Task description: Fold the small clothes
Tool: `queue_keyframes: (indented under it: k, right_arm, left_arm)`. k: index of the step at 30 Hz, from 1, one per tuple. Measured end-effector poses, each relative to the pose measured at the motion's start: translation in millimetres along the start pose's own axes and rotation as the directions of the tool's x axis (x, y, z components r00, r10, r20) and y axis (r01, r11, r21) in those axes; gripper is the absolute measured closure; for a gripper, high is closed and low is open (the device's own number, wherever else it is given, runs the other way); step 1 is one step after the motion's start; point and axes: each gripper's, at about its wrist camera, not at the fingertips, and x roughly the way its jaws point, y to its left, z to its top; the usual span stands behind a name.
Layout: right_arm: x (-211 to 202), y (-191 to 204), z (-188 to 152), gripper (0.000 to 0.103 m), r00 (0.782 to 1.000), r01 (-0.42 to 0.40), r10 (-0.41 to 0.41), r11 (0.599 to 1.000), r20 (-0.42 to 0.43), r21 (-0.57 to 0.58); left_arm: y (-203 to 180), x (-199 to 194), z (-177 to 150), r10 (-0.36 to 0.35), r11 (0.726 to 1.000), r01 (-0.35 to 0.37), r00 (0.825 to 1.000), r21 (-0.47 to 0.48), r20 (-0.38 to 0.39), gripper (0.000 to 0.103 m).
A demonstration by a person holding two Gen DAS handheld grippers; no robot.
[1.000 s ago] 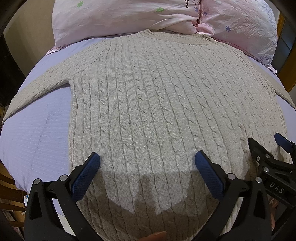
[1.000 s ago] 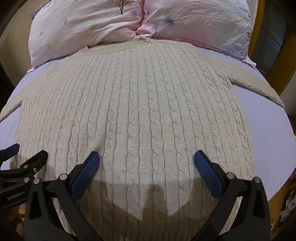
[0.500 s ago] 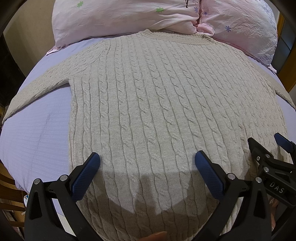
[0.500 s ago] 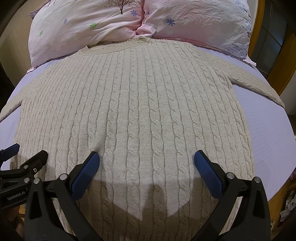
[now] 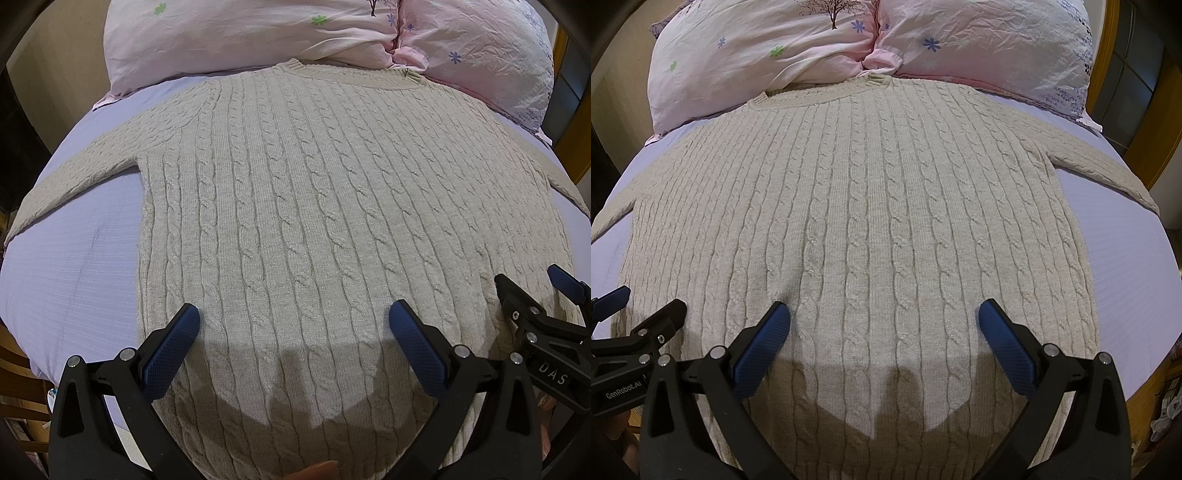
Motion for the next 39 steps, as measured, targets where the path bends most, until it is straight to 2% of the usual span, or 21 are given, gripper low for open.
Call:
queue_keyframes:
  k: [13, 31, 39]
  right_arm:
    - [0.3, -1.1, 0.4, 0.002, 1.000, -0.010, 0.010, 1.000, -0.002, -0.016]
    - [-6.5, -4.4, -5.6, 0.002, 0.996, -0.058, 0.064, 0.994, 0.060, -0.095]
    - [-5.3, -10.2, -0.8, 0.002, 0.993, -0.111, 0.116, 0.983, 0.027, -0.145]
  left_arm:
    - [0.3, 0.0, 0.5, 0.001, 1.000, -0.001, 1.000, 0.001, -0.001, 0.001]
    - [0.3, -3.6, -4.1, 0.002, 1.000, -0.002, 1.000, 0.002, 0.029, 0.001]
    - [1.0, -4.5, -5.0, -0.002, 1.000, 0.002, 0.998, 0.008, 0.058, 0.001]
